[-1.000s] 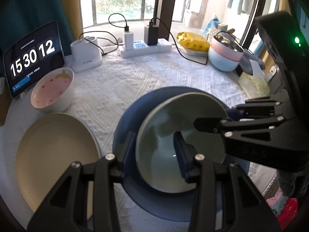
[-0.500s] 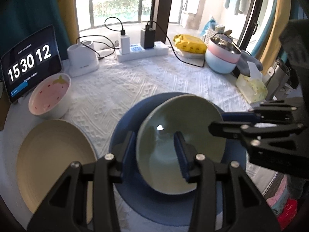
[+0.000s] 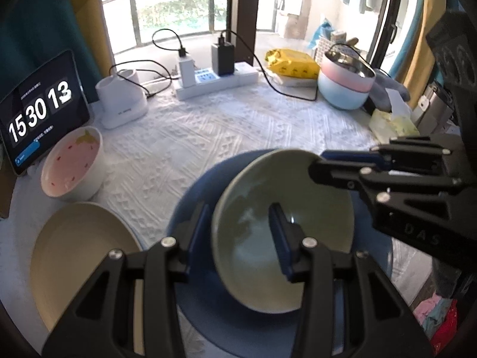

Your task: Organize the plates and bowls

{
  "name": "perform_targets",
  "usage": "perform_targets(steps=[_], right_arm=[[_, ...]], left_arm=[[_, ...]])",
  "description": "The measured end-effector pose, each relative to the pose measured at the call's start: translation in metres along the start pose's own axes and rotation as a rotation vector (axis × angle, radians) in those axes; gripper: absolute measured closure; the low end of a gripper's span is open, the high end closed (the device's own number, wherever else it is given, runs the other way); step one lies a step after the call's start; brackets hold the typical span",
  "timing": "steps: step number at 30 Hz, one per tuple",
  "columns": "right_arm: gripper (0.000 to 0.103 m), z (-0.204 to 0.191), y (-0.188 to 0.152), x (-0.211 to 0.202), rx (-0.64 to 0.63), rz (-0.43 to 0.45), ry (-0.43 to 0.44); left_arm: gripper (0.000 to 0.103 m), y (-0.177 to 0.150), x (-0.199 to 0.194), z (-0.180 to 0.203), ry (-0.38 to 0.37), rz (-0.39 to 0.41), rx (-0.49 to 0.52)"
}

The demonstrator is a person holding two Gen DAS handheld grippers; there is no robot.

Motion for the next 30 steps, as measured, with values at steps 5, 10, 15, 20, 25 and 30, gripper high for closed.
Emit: perform_targets(steps=[5,10,15,20,25,30], right_arm=[[0.091,-0.001,0.005,0.013,-0.034,-0.08,0.08],[0.093,-0.003,-0.001,0.031,-0.066,-0.178,0.078],[0.093,-0.012,-0.015,0.034,-0.083,-0.274,0.097],[0.092,-0.017,-0.029,0.032,-0.094,-0.365,0.127],[0.092,-0.009,-0.026,0.019,-0.06,-0.311,0.049],[0.078,-0.014,-0.022,0.008,-0.069,-0.234,-0.02]], left_arm=[[0.06,-0.001,0.005,-0.005,-0.024,-0.018,-0.015],[0.06,-0.005,0.01,-0.001,-0.021,-0.027,0.0],[0.06,-0.004,-0.005,-0.005,-0.044,0.002,-0.006],[0.06,-0.001,-0.021,-0.008,-0.026,0.047,0.008],[0.06,-0.004,-0.017,-0.021,-0.019,0.034,-0.013],[0.06,-0.005,-0.023,-0.027,-0.035,0.036,-0.034]])
Point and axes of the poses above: each gripper's, at about its wrist camera, not at the fingertips, and x roughly the way its jaws point, z to its right, y to its top, the point moved 9 cm from there along x, roughly the way its jaws point, and after that the axes turned 15 degrees about -z, right-handed, at the moved point
